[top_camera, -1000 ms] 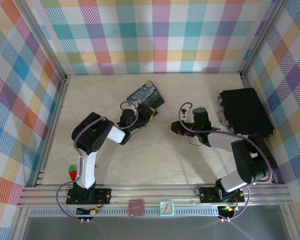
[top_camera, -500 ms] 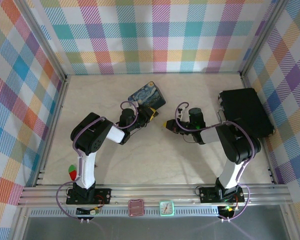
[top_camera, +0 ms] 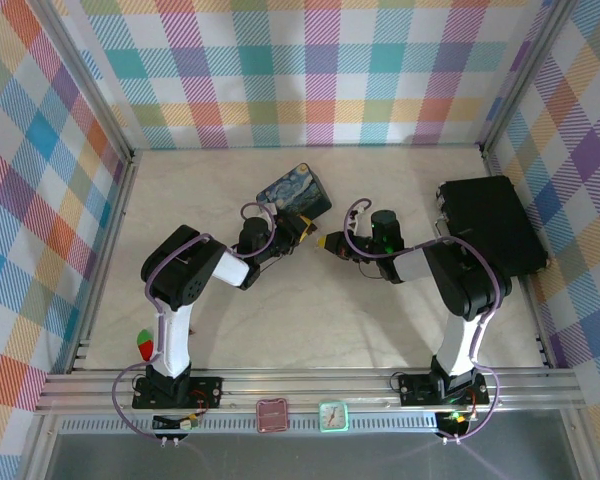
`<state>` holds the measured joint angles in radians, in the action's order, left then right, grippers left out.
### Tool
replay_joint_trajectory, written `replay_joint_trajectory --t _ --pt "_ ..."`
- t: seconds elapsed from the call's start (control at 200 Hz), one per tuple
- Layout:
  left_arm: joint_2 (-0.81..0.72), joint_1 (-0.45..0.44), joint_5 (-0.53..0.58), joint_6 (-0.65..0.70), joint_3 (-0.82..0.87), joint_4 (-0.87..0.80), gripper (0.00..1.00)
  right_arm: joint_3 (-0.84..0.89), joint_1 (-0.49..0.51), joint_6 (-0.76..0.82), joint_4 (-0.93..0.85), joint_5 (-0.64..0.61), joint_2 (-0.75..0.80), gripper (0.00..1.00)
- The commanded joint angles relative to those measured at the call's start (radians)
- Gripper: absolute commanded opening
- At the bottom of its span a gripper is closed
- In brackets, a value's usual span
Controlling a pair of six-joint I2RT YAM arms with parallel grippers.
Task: Unlock a padlock with a key
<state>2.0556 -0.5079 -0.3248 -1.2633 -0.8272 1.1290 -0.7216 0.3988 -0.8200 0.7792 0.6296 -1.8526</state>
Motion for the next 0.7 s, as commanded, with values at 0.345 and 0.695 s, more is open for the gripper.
replay_joint_trajectory --t 0.345,0.695 --pt "-0.032 0.006 -0.032 -0.012 -0.005 -0.002 0.00 -0.001 0.006 -0.029 0.056 -0.014 -0.011 0.00" --pt "-0.034 0.006 -0.025 -0.009 -0.010 -0.008 0.00 0.036 0.015 -0.041 0.060 -0.045 0.009 0.00"
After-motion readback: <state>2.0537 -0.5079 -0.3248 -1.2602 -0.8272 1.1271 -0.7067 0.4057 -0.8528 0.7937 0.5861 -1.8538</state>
